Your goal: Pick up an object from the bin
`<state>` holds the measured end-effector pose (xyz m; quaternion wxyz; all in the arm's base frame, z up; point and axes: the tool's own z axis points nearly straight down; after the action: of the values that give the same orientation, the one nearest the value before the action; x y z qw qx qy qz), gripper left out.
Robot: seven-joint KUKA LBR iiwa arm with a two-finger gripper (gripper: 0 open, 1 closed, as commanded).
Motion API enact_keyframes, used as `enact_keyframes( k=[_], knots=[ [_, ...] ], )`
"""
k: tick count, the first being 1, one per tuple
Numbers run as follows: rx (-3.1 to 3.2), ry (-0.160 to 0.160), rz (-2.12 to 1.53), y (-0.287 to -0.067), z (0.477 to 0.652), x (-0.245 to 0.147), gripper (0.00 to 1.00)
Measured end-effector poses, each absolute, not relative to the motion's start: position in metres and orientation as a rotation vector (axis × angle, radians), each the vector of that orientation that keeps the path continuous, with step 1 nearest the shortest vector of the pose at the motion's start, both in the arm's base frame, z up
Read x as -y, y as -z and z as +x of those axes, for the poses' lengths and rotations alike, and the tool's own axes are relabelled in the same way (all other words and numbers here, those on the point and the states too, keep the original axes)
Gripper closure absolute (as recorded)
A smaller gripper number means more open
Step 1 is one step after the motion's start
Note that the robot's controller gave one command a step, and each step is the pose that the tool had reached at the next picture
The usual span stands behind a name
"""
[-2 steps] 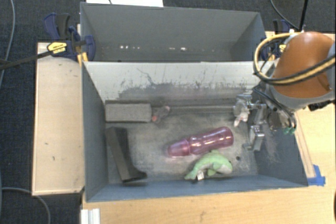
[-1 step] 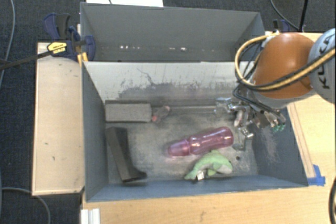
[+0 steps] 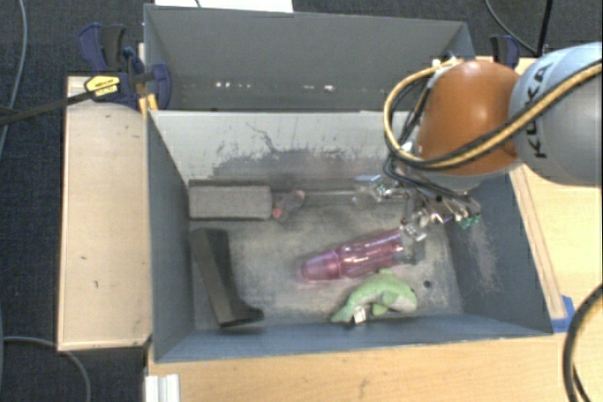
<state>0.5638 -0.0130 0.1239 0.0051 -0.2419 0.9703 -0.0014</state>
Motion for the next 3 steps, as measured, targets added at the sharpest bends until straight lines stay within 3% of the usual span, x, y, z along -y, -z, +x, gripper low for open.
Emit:
enact_keyframes(
  k=[1,2,3],
  knots=[
    [-3.064,0.0,-0.667,-0.07,0.561,-0.004,0.0],
    [-3.019,0.004,-0.825,-0.07,0.544,-0.022,1.0],
    [-3.019,0.004,-0.826,-0.07,0.544,-0.022,1.0]
  ],
)
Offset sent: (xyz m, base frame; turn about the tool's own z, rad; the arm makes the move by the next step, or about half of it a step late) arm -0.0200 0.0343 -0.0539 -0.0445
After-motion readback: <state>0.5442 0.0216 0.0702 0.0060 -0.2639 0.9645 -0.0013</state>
